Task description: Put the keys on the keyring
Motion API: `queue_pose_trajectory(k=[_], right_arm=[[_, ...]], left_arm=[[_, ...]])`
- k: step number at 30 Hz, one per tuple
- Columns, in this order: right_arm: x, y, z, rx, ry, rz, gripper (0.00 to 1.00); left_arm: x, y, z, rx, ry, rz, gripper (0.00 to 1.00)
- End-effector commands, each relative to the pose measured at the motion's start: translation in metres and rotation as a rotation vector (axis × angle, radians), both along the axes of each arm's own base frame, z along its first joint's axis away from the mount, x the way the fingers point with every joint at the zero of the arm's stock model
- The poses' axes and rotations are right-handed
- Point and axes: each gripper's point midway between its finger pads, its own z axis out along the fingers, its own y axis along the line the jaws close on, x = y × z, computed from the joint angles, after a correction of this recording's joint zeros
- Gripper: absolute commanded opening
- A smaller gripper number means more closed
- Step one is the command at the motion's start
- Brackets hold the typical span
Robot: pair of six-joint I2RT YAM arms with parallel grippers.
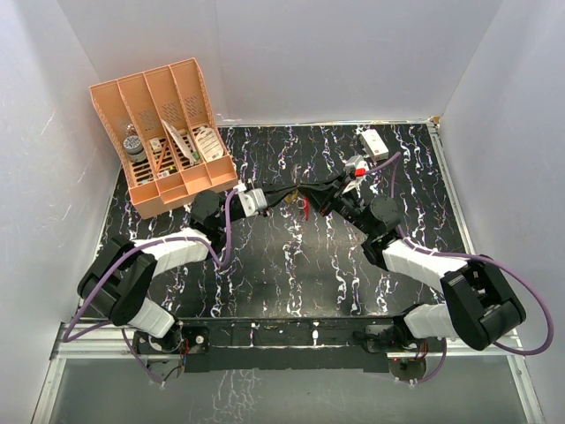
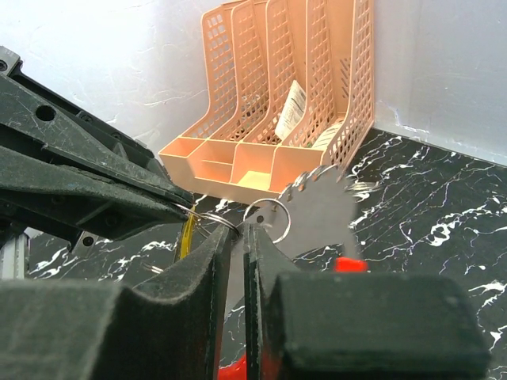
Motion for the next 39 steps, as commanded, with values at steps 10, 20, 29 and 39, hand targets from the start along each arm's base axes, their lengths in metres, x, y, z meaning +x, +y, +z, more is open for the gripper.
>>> queue_pose_trajectory(k=[10, 20, 29, 39], right_arm=[[0.002, -0.001, 0.033, -0.063, -0.183, -0.036, 0.08], [0.004, -0.007, 0.034, -0.176, -0.256, -0.087, 0.08], [0.002, -0.009, 0.035, -0.253, -0.329, -0.1, 0.08], [-0.002, -0.008, 0.04, -0.307, -0.416, -0.102, 0.08]], left_arm=[[0.0, -0.005, 0.038, -0.035, -0.112, -0.015, 0.0], [0.001, -0.008, 0.031, -0.014, -0.085, -0.028, 0.0], [0.004, -0.013, 0.027, 0.02, -0.062, -0.045, 0.0], [0.006, -0.019, 0.019, 0.061, -0.005, -0.076, 0.0]])
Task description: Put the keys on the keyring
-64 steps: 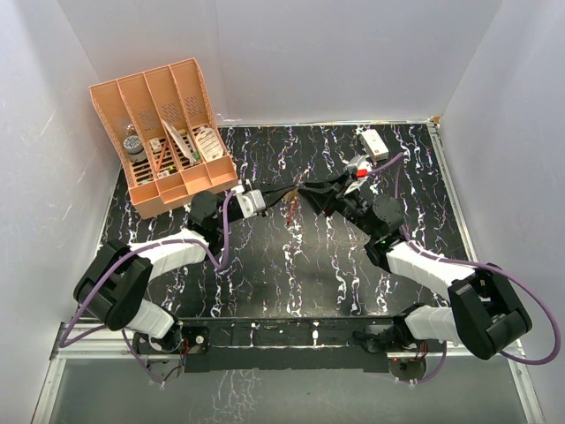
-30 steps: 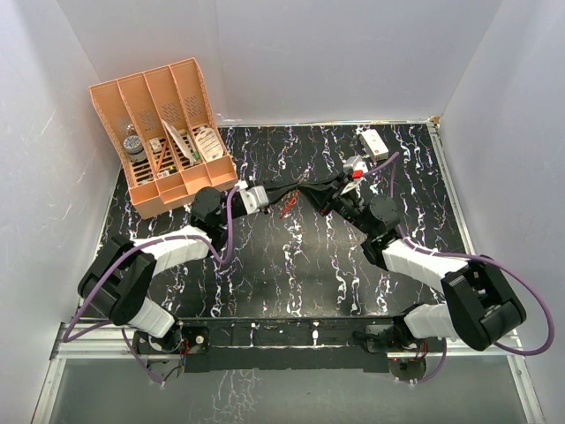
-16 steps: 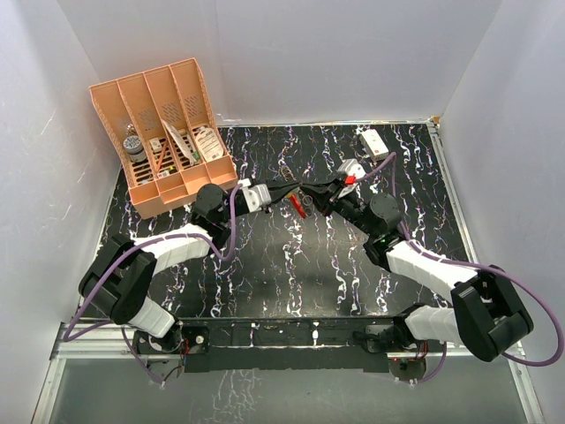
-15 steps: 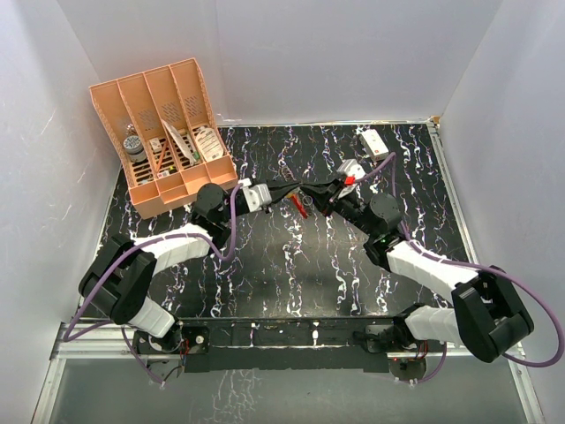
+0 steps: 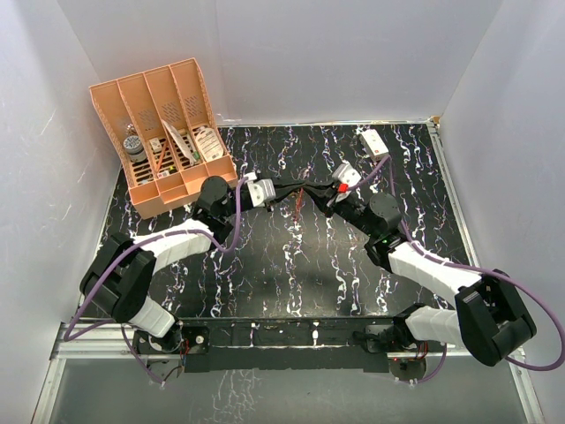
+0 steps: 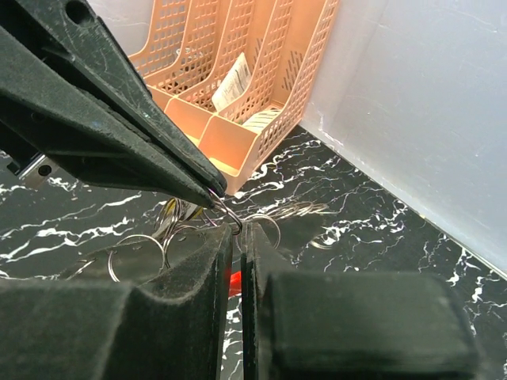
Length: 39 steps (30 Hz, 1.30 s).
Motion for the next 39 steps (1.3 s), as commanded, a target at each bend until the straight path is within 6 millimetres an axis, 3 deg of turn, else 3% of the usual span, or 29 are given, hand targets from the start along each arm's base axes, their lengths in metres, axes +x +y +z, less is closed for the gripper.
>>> queue_pose_trajectory(k=[1, 14, 22, 30, 39], right_arm=[[-0.005, 0.003, 0.045, 0.006, -0.168, 0.008, 0.08], [-0.022, 0.005, 0.054, -0.024, -0.291, 0.045, 0.08], [-0.022, 0.006, 0.053, -0.013, -0.277, 0.047, 0.08], [-0.01, -0.007, 0.054, 0.046, -0.185, -0.049, 0.28], [-0.003, -0.02, 0.048, 0.109, -0.077, -0.133, 0.3]], left_arm=[[-0.003, -0.006, 0.021, -0.014, -0.04, -0.038, 0.0], [0.007, -0.017, 0.008, 0.062, 0.052, -0.065, 0.0], [0.012, -0.017, 0.007, 0.061, 0.056, -0.052, 0.0], [0.016, -0.01, 0.017, 0.031, 0.018, 0.009, 0.0], [0.015, -0.001, 0.026, -0.023, -0.012, 0.047, 0.0]])
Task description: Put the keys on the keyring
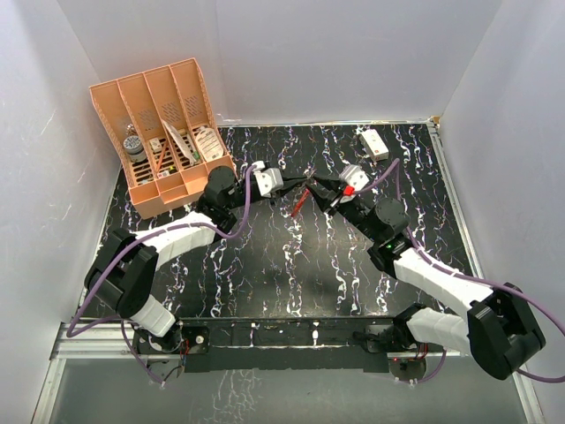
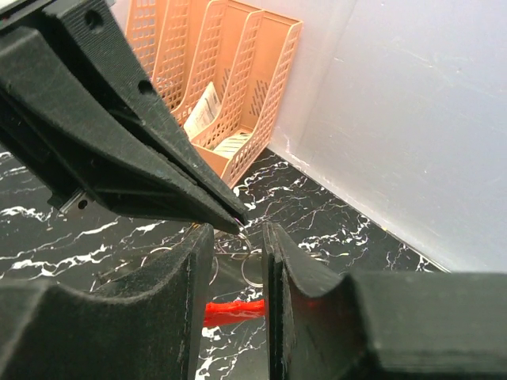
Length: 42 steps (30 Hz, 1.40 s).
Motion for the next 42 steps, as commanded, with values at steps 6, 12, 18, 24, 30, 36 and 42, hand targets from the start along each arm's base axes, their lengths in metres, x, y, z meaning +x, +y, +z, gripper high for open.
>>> queue_pose_trajectory(k=[6, 12, 18, 24, 30, 36, 42], right_arm=[[0.007, -0.013, 0.012, 0.224, 0.166, -0.083, 0.3], [0.006, -0.008, 0.004, 0.31, 0.257, -0.057, 0.28], [0.007, -0.002, 0.003, 0.35, 0.278, -0.027, 0.27], [0.011, 0.003, 0.004, 0.372, 0.292, -0.015, 0.26], [0.012, 0.005, 0.01, 0.387, 0.278, 0.0, 0.25], [0.013, 0.006, 0.014, 0.399, 0.275, 0.008, 0.24], [0.012, 0.007, 0.017, 0.411, 0.269, 0.018, 0.23]], left_arm=[[-0.006, 0.012, 0.037, -0.103, -0.108, 0.038, 0.0], [-0.007, 0.014, 0.042, -0.14, -0.124, 0.045, 0.0], [-0.012, 0.017, 0.052, -0.196, -0.156, 0.041, 0.0], [-0.016, 0.018, 0.053, -0.231, -0.165, 0.027, 0.0], [-0.018, 0.017, 0.051, -0.237, -0.158, 0.015, 0.0], [-0.018, 0.018, 0.048, -0.236, -0.152, 0.018, 0.0], [-0.019, 0.019, 0.045, -0.23, -0.144, 0.024, 0.0]])
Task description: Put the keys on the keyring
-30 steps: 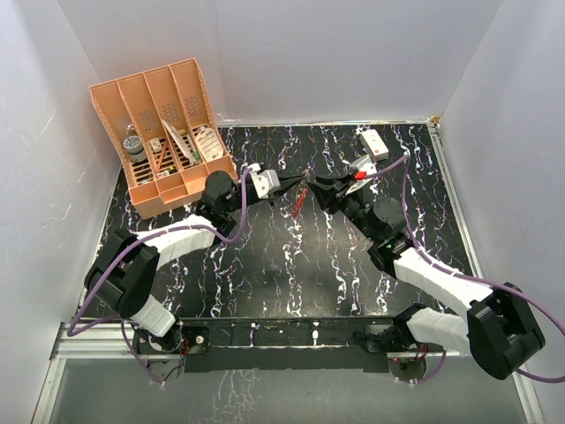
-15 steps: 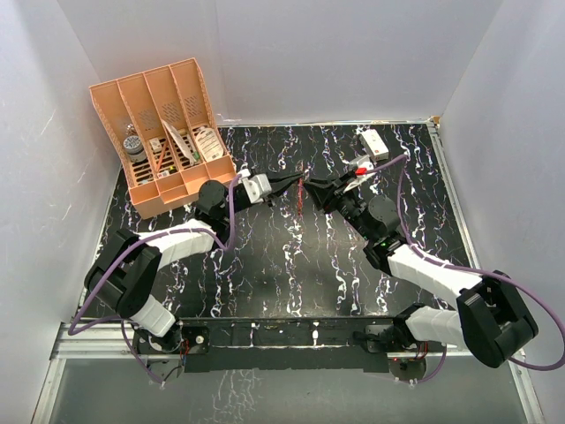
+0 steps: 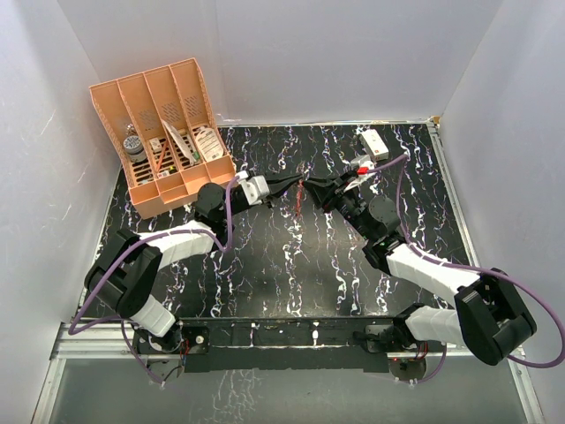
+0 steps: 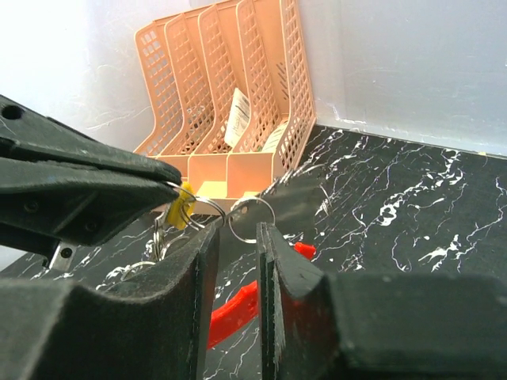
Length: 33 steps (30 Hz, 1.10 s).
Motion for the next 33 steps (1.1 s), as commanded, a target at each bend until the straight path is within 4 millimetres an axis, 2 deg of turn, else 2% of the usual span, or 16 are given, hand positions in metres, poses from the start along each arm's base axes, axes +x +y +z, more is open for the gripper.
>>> queue_pose_trajectory(k=[1, 10, 15, 23, 33], right_arm=[[-0.002, 0.002, 0.035, 0.064, -0.089, 0.01, 0.23], [-0.011, -0.01, 0.035, 0.059, -0.038, -0.02, 0.24], [-0.016, -0.011, 0.028, 0.063, 0.018, -0.012, 0.25], [-0.014, 0.005, 0.01, 0.049, 0.066, 0.056, 0.24], [-0.013, 0.016, 0.008, 0.042, 0.056, 0.104, 0.24]], left_arm=[[-0.008, 0.005, 0.017, -0.041, -0.057, -0.008, 0.0], [-0.015, 0.023, 0.009, -0.088, 0.002, 0.051, 0.0], [-0.016, 0.028, 0.008, -0.1, 0.015, 0.072, 0.0], [-0.017, 0.026, 0.01, -0.131, 0.028, 0.055, 0.0], [-0.016, 0.024, 0.008, -0.143, 0.042, 0.04, 0.0]])
